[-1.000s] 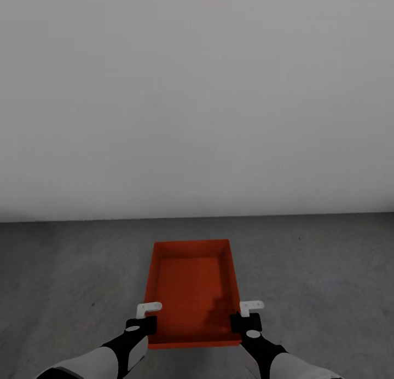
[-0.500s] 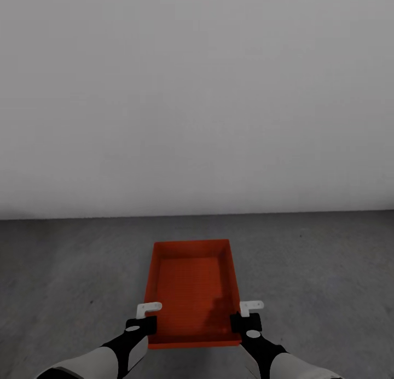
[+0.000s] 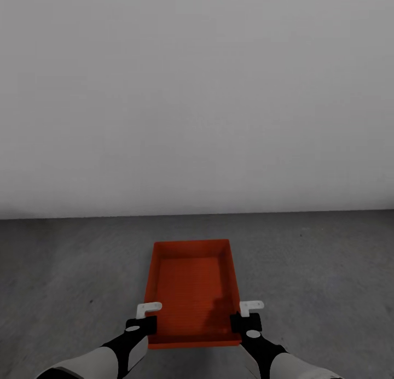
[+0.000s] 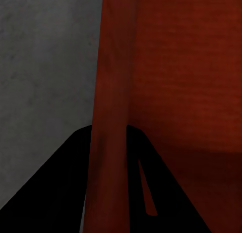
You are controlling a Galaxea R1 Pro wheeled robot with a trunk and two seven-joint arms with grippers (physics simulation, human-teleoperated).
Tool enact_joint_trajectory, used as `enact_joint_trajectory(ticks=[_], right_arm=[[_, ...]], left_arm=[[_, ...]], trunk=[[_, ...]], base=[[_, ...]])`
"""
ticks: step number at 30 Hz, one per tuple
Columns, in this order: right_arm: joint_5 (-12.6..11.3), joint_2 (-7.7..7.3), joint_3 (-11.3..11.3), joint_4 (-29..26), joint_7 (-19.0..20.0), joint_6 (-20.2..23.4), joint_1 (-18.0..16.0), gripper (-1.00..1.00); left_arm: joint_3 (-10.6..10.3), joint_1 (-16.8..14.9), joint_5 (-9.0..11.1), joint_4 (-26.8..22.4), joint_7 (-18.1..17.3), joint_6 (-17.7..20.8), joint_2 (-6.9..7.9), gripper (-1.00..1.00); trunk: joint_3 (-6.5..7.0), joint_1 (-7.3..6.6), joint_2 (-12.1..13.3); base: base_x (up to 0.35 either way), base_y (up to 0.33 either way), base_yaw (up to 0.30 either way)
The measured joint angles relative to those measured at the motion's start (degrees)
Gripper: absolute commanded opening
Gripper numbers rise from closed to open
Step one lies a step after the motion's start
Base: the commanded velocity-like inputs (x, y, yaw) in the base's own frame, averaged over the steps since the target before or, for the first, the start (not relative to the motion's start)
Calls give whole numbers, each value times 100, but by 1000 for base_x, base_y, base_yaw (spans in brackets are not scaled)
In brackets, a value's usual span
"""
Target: Move the two storage containers from the living room to the garage. In the garage, place one container on the floor and stack the other container on top of it (either order is fine).
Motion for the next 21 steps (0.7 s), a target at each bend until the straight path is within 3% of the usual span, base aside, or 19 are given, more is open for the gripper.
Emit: enact_joint_trajectory(ticks=[10, 16, 21], right_arm=[[-1, 0, 0, 0, 0, 0, 0, -100], [-8, 0, 0, 2, 2, 0, 1, -100], [-1, 0, 1, 0, 0, 0, -1, -100]], left_arm=[[-1, 0, 0, -3, 0, 2, 1, -100], [-3, 0, 0, -2, 0, 8, 1, -100], [-1, 0, 1, -3, 0, 1, 0, -100]], trunk=[[-29, 0, 0], [-137, 131, -239], [-137, 132, -241]], base=[[0, 0, 0], [0, 0, 0], [0, 0, 0]])
